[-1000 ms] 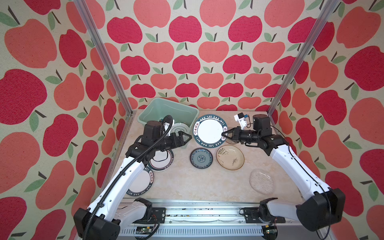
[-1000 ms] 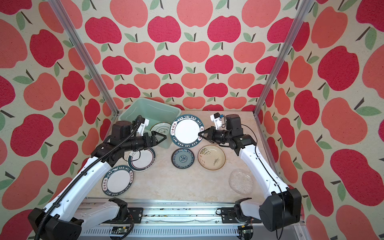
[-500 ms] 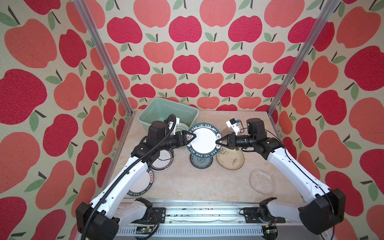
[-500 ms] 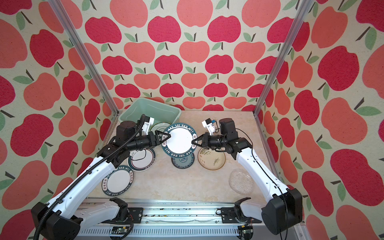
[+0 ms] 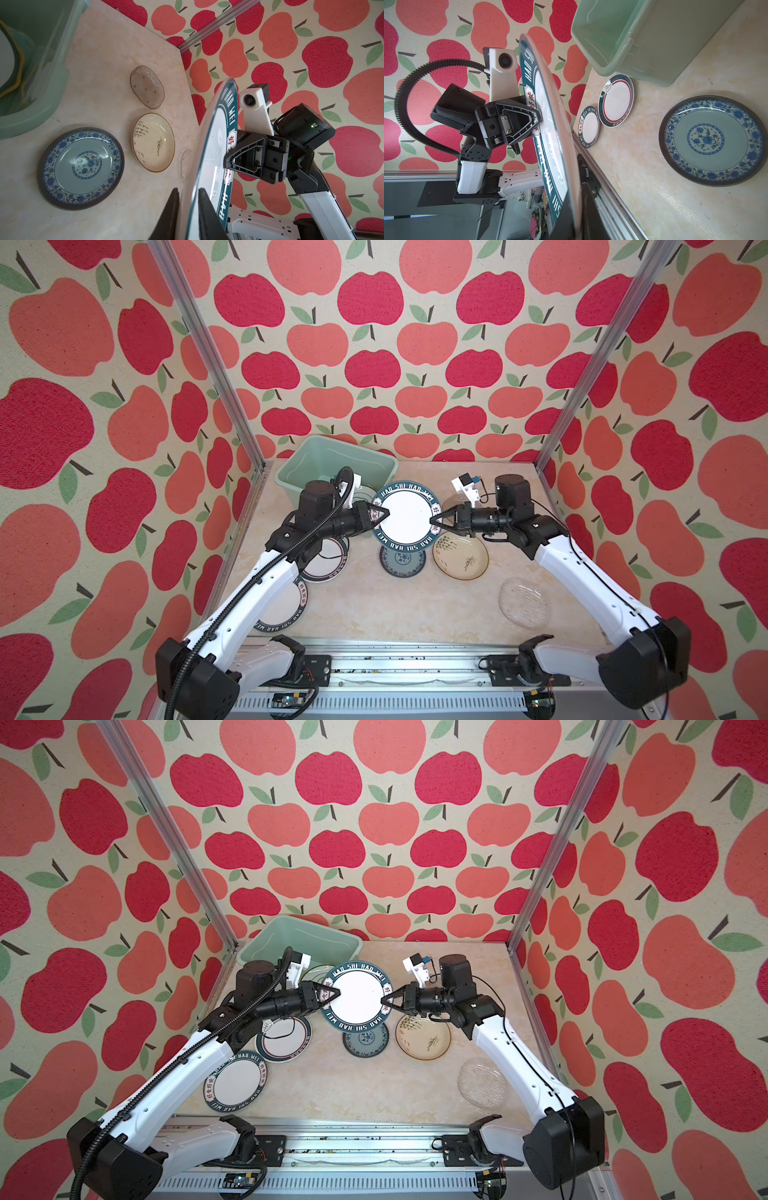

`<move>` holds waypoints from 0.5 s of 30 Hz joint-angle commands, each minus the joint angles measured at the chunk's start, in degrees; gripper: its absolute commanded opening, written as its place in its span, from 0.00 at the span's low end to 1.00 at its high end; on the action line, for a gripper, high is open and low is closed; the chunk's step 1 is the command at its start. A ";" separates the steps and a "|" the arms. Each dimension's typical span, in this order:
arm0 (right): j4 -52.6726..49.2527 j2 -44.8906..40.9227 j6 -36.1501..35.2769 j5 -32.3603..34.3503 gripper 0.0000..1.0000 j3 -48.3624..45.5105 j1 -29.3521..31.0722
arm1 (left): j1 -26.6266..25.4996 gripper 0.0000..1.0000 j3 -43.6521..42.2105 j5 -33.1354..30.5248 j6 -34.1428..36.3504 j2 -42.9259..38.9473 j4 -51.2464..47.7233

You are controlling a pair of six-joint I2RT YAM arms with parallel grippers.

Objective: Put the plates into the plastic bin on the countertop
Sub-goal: 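Grasp the plate's rim with the left gripper while the right gripper holds it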

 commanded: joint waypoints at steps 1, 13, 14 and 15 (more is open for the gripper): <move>4.31 0.88 1.23 -1.57 0.11 0.21 0.17 | -0.36 0.13 0.40 2.77 -0.70 0.47 1.52; 19.82 3.81 9.97 -3.97 0.27 -1.82 0.21 | -0.52 0.00 -0.03 2.70 -3.89 -0.04 3.21; 22.42 4.05 11.55 -4.35 0.27 -2.32 0.17 | -0.52 0.00 -0.31 2.73 -4.64 -0.10 4.17; 24.77 4.35 13.00 -4.74 0.26 -2.87 0.27 | -0.52 0.00 -0.58 2.78 -5.33 -0.13 4.96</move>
